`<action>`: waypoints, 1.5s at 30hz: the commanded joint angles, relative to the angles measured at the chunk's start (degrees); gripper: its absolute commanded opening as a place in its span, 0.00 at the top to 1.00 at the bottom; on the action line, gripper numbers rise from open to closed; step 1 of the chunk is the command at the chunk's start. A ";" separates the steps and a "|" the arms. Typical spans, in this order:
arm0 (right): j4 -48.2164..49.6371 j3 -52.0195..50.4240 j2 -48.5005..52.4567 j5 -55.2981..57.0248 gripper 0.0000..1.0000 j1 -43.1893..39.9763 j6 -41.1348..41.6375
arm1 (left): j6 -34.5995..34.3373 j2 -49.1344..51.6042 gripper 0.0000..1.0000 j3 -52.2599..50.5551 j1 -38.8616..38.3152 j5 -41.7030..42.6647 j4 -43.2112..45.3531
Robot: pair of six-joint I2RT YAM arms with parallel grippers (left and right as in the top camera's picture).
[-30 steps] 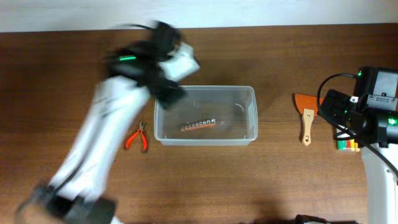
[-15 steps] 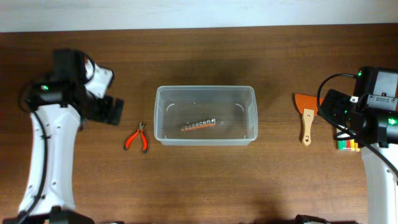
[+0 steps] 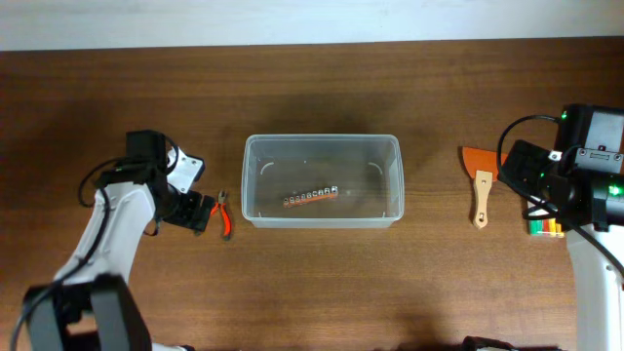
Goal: Pack container
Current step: 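Lower the left gripper onto the red pliers and grasp them, then carry the red pliers into the container and release them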
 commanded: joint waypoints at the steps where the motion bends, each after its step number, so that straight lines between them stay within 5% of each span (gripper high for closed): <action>1: 0.02 1.03 0.09 -0.09 0.01 -0.37 0.31 | 2.27 4.17 0.01 -0.79 0.09 0.46 1.29; 16: 0.20 1.03 0.09 -0.11 0.01 -0.37 0.33 | 2.29 13.44 0.02 -0.79 0.09 -2.21 4.44; 27: 0.17 1.03 0.09 -1.18 0.01 -0.37 0.31 | 2.27 15.21 0.60 -0.76 -1.97 -2.38 5.38; 40: 0.17 1.03 0.09 -1.18 0.01 -0.37 0.31 | 2.29 15.21 0.71 -0.76 -6.67 -2.40 6.91; 45: 0.17 1.03 0.09 -1.18 0.01 -0.37 0.31 | 2.27 15.21 0.83 -0.76 -6.67 -2.38 6.58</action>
